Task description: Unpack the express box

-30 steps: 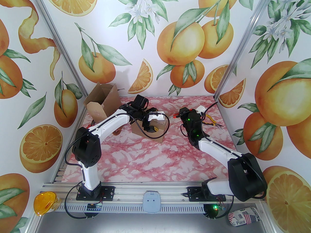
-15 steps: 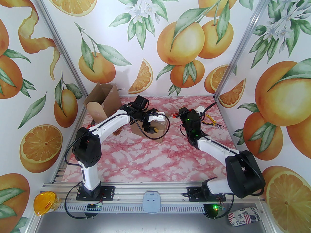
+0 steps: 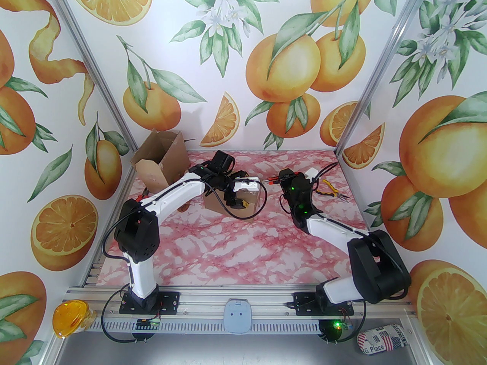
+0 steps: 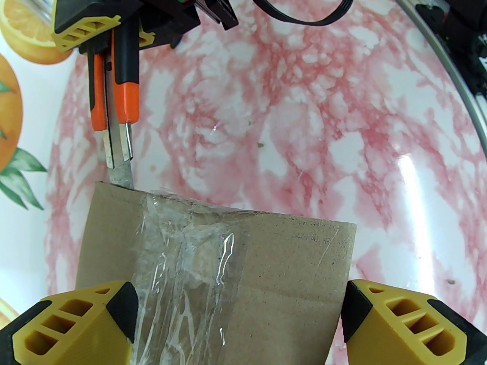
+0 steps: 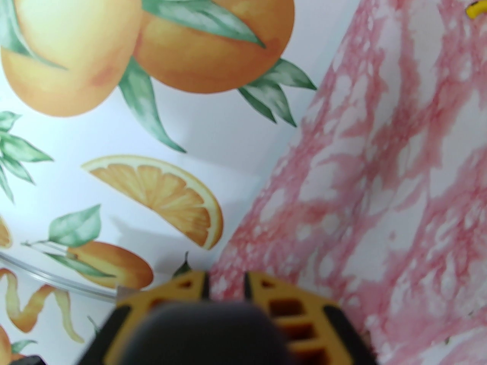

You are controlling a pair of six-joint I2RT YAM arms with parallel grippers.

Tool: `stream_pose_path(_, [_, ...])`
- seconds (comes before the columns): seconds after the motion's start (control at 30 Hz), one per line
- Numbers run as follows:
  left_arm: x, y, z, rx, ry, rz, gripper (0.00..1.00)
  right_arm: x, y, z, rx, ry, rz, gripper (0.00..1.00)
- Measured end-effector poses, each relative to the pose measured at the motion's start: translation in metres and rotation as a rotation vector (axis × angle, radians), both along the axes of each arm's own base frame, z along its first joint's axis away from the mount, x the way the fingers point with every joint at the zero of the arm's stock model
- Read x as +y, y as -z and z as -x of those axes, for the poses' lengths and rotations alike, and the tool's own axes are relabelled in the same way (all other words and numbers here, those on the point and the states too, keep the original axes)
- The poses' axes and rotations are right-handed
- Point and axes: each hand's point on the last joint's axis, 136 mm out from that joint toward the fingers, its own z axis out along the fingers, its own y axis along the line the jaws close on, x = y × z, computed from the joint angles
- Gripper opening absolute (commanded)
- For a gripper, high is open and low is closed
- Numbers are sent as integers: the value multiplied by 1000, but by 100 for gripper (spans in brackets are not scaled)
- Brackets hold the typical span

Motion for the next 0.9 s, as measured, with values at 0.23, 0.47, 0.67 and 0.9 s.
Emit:
stream_pose_path(0.23, [-7,6,-8,-11,-46,-14,90,-1,3,-1,3,1,-41,0])
stream_pose_path(0.47, [-10,5,-14,-19,-99,-16,91,0,4,-1,11,-9,-55,0])
stream_pose_path(0.67, [-11,5,-17,-20,-135,-22,92,1,7,0,22,-17,-70,0])
stream_pose_path(0.9, [-12,5,-16,-8,-149,-16,92,0,6,5,38,-24,-65,0])
